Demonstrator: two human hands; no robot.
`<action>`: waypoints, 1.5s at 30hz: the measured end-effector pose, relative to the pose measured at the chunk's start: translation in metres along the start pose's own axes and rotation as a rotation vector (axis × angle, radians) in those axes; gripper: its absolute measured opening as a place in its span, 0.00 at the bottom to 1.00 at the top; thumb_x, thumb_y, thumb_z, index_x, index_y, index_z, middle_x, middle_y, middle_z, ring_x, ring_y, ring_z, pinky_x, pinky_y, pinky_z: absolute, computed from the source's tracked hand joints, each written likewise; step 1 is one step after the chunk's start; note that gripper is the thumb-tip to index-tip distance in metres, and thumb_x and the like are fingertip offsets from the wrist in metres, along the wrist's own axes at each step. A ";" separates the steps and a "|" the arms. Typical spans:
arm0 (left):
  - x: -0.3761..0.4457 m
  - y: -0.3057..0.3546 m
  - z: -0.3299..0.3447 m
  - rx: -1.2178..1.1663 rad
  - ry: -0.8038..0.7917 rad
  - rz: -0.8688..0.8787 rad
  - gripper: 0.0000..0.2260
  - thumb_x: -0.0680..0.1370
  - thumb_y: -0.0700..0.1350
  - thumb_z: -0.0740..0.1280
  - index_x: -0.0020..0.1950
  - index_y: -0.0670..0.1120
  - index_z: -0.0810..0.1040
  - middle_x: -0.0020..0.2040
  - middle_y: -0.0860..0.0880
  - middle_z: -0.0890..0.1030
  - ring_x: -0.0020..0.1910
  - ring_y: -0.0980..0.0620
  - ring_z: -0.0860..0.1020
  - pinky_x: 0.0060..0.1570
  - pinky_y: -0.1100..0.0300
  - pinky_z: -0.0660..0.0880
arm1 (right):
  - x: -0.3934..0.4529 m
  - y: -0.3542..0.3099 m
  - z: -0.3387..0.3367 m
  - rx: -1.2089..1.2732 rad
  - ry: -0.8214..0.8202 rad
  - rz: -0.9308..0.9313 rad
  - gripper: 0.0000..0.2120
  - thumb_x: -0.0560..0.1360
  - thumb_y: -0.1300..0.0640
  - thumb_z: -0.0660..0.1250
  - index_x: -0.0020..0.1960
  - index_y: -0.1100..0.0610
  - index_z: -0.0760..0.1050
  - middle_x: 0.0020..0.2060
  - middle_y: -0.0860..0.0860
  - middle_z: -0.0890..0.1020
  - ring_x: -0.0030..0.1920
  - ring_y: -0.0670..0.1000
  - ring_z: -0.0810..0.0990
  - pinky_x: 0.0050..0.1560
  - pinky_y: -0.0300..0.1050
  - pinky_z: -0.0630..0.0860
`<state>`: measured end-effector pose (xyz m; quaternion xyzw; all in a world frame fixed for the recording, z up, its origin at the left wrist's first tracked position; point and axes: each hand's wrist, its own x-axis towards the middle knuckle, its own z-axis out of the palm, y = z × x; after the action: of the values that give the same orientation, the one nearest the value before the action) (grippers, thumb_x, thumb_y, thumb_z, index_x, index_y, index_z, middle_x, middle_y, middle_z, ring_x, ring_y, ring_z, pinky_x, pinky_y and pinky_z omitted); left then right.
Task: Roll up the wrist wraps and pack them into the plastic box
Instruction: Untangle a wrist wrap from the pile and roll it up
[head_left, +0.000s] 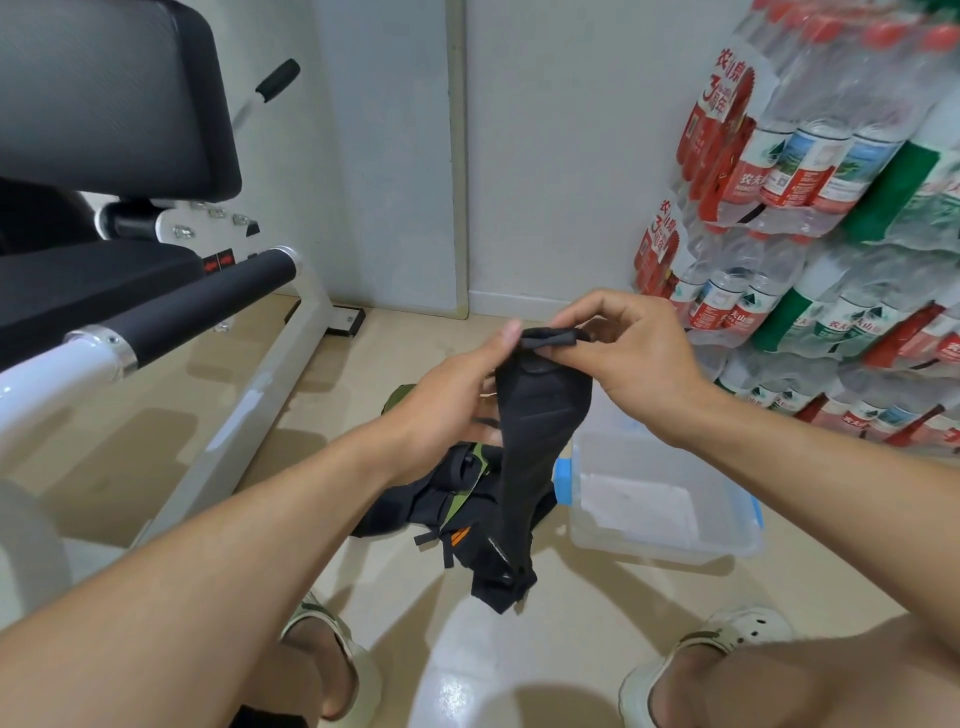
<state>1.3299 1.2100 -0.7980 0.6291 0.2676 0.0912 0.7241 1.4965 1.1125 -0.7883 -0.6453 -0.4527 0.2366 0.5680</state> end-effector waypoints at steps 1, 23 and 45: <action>0.001 0.001 0.001 -0.042 0.029 -0.003 0.22 0.81 0.65 0.57 0.60 0.53 0.83 0.54 0.48 0.86 0.55 0.46 0.84 0.55 0.46 0.81 | 0.000 0.000 0.000 0.006 0.003 -0.015 0.09 0.71 0.64 0.79 0.42 0.51 0.84 0.40 0.53 0.87 0.45 0.60 0.86 0.47 0.48 0.85; -0.002 0.001 -0.001 0.029 0.059 0.055 0.10 0.86 0.45 0.60 0.56 0.46 0.80 0.44 0.49 0.87 0.44 0.53 0.86 0.42 0.61 0.81 | -0.003 0.007 -0.014 -0.070 -0.231 0.196 0.23 0.65 0.50 0.81 0.60 0.47 0.84 0.34 0.44 0.83 0.36 0.45 0.78 0.45 0.41 0.78; 0.006 0.002 -0.002 -0.294 0.172 -0.031 0.12 0.76 0.34 0.72 0.59 0.41 0.79 0.48 0.40 0.86 0.44 0.47 0.86 0.43 0.56 0.83 | -0.001 0.017 -0.007 -0.076 -0.163 -0.035 0.15 0.71 0.70 0.76 0.47 0.50 0.87 0.48 0.50 0.85 0.50 0.52 0.85 0.53 0.47 0.81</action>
<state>1.3350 1.2148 -0.7976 0.5021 0.3222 0.1716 0.7840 1.5072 1.1084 -0.8026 -0.6369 -0.5175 0.2608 0.5084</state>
